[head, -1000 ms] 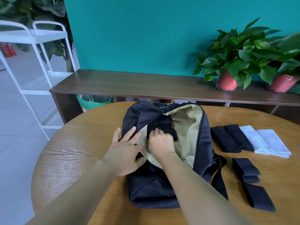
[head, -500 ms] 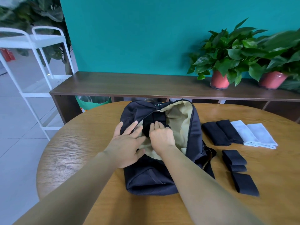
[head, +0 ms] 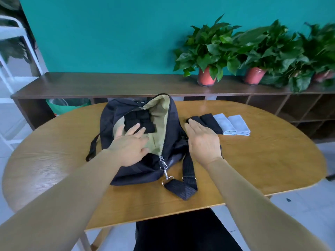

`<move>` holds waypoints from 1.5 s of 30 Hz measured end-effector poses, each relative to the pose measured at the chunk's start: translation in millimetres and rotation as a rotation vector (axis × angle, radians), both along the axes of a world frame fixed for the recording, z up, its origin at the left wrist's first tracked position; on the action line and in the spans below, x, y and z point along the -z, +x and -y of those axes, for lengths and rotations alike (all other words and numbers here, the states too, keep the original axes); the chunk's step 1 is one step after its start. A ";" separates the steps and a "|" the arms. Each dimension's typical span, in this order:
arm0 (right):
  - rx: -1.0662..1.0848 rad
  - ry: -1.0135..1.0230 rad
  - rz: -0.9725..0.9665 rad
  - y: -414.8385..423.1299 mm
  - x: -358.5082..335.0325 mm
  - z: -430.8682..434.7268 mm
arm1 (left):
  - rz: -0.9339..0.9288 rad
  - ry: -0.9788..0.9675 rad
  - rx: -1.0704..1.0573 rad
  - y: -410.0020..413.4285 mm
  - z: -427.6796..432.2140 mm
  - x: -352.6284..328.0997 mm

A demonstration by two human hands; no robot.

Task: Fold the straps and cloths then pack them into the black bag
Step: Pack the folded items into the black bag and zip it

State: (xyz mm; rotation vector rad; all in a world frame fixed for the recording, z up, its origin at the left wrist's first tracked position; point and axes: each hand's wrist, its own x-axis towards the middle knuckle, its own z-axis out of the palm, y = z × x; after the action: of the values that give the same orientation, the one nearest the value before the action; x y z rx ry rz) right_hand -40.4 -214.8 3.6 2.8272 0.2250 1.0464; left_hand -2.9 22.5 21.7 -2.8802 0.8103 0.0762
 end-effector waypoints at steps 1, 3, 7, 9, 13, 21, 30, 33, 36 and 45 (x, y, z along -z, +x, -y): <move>0.082 -0.013 -0.087 -8.5 7.0 15.0 | -0.016 0.006 -0.003 -1.8 5.3 -0.2; 0.230 -0.025 -0.276 -21.5 15.5 37.4 | -0.027 0.026 -0.002 -4.6 14.3 1.4; 0.297 -0.094 -0.471 -27.8 25.7 67.2 | -0.024 0.052 -0.006 -8.7 25.9 4.8; 0.302 -0.098 -0.559 -22.9 23.6 73.9 | -0.016 0.062 -0.004 -10.2 28.2 3.3; 0.284 -0.003 -0.605 -12.0 20.9 73.8 | -0.004 0.081 -0.014 -9.7 28.3 0.7; 0.308 0.046 -0.608 -7.2 23.0 70.1 | -0.013 0.078 -0.029 -8.2 23.9 0.6; 0.324 0.073 -0.319 -24.3 -2.7 73.7 | 0.008 0.050 -0.072 -1.7 6.0 0.0; 0.294 0.070 -0.235 -28.4 -13.0 69.4 | 0.009 0.037 -0.063 -4.6 4.7 -0.2; 0.258 0.015 -0.094 -28.6 -29.3 54.7 | 0.017 0.017 -0.051 -7.3 1.5 -1.3; -0.052 -0.039 0.205 19.4 -55.3 -22.2 | 0.009 -0.044 -0.071 3.2 -26.1 -4.6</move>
State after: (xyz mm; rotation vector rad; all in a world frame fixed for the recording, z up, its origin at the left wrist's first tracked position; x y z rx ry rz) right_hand -21.0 -192.5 58.9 2.6678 0.2967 1.3168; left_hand 0.3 48.6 26.3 -2.9481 0.7170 0.0540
